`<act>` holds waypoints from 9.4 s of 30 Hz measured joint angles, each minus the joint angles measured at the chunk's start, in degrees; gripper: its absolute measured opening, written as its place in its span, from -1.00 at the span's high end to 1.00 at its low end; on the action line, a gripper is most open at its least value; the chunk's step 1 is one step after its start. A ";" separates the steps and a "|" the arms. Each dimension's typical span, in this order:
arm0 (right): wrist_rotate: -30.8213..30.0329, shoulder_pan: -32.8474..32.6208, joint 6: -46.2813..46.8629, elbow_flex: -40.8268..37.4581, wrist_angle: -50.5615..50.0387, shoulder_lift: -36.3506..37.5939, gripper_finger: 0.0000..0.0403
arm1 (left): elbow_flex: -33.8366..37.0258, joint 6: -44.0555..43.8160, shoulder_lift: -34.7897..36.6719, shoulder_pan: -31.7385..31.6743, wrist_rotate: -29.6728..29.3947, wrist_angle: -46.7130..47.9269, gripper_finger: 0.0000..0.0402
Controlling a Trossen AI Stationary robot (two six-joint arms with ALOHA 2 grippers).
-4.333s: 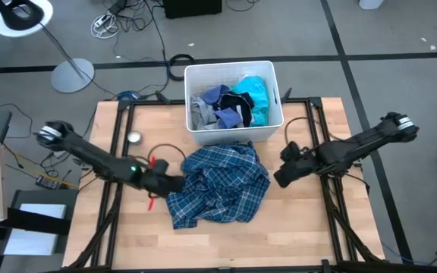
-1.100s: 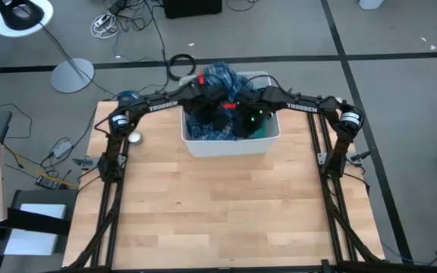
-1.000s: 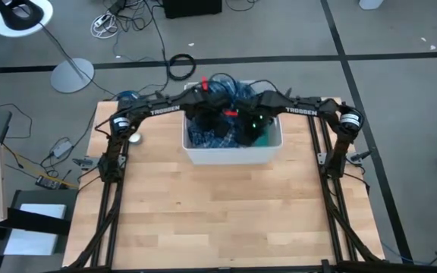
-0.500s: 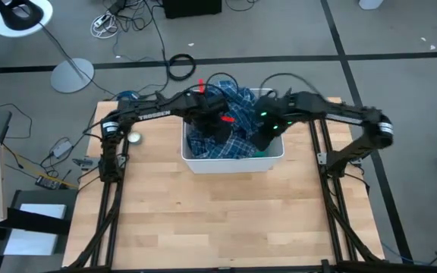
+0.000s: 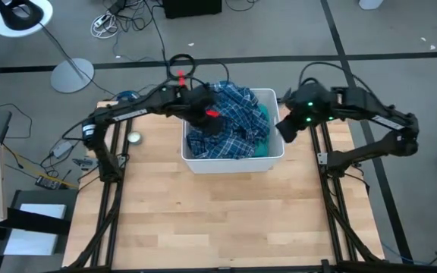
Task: Sort clothes
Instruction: Put the blue polo shirt into the laundry bin, then return to Home Position
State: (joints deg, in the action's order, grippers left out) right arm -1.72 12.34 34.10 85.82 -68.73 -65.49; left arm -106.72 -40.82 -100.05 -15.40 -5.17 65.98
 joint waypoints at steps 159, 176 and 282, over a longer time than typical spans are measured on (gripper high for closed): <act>-26.97 -55.22 -2.93 -65.93 49.24 38.58 0.93 | 106.31 34.17 99.80 20.64 2.31 -73.35 0.98; -23.49 -40.43 -13.48 -79.82 52.81 57.88 0.93 | 106.31 34.15 99.80 20.64 2.27 -73.38 0.98; -24.13 -11.06 -23.75 -85.44 72.89 51.89 0.93 | 106.35 34.15 99.79 20.65 2.09 -73.38 0.98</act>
State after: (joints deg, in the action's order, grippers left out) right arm -25.85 1.28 10.35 0.38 4.16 -13.61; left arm -0.37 -6.67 -0.27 5.25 -3.07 -7.40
